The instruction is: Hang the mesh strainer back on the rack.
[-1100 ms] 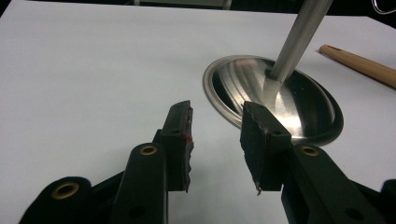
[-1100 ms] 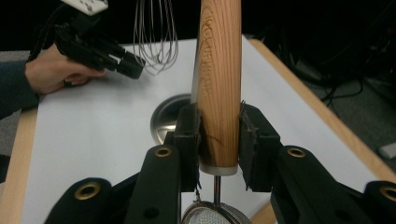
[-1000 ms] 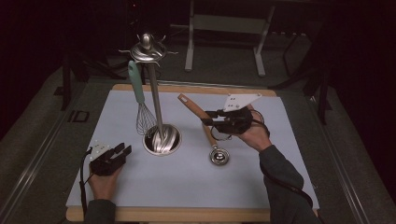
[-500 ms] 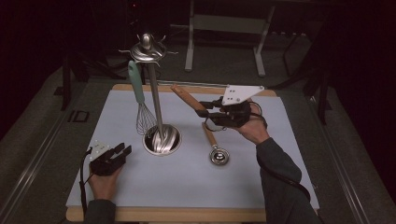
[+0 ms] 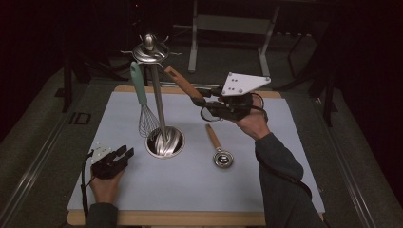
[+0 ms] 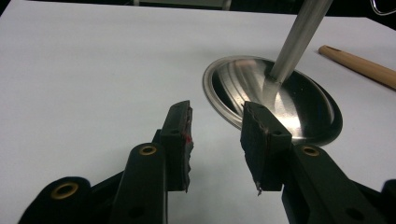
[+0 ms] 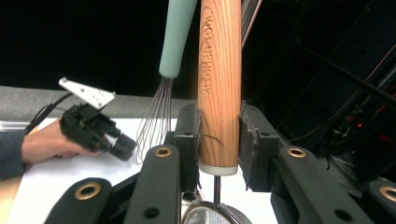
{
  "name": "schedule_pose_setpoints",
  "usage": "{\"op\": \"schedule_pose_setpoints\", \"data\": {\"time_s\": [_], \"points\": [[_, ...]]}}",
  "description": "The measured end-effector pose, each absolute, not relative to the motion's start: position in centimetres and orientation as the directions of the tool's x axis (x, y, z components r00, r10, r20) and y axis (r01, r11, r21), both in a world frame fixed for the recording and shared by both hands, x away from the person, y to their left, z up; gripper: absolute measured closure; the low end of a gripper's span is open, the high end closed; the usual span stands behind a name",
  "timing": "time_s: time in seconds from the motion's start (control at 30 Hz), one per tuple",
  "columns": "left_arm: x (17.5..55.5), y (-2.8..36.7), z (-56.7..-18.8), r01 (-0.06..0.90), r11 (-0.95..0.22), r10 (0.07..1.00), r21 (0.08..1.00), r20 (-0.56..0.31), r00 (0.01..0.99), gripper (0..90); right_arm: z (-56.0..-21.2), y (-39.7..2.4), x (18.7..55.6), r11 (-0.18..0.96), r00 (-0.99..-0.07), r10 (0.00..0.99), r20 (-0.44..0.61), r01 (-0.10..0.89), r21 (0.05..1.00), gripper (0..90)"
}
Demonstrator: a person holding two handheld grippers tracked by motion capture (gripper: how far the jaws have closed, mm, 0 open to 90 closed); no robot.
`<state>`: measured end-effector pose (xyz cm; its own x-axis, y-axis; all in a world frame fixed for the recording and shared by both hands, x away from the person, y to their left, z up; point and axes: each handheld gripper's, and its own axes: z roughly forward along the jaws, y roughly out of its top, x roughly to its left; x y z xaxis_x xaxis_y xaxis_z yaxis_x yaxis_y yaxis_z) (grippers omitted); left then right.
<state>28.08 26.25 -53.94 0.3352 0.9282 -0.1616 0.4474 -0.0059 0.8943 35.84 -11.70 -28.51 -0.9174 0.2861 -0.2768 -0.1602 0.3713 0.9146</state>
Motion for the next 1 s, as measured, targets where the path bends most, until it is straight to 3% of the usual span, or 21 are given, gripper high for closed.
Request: {"op": "schedule_pose_setpoints", "data": {"time_s": [0.3,1.0], "points": [[28.1,26.3,-53.9,0.447,-0.004,0.928,0.895,-0.163,0.335,63.6,-27.8,-9.7,36.2,0.386,-0.903,0.306,-0.3,-0.171,0.907,70.8],[28.1,26.2,-53.9,0.447,-0.007,0.929,0.894,-0.159,0.333,63.6,-29.7,-6.9,36.4,0.43,-0.858,0.398,-0.324,-0.138,0.892,70.6]]}}
